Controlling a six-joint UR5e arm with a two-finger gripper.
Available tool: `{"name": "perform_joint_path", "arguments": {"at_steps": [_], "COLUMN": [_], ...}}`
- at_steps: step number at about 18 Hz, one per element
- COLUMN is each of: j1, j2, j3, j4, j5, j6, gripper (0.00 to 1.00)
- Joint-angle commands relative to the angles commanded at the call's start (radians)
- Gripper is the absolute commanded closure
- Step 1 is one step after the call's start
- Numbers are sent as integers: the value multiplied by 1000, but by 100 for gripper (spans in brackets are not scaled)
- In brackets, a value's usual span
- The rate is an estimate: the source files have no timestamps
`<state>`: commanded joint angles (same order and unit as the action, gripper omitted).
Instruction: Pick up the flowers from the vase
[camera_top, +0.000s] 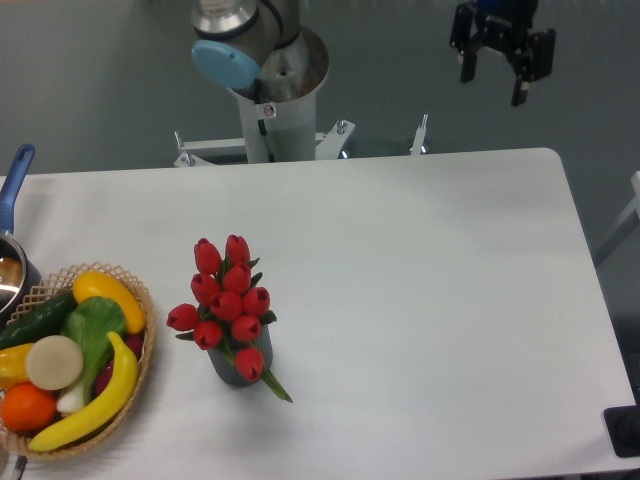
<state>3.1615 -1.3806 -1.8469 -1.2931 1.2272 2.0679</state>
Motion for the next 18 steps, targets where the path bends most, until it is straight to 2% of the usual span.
{"name": "perform_joint_path", "arguments": {"at_steps": [8,15,18], "j1": [-15,-18,-41], "j2": [17,34,32], "j3": [-11,-83,-115], "j4": [5,26,35], "j5": [-12,-207,-328], "j6": [-97,-313,-431], "gripper": [0,0,0]}}
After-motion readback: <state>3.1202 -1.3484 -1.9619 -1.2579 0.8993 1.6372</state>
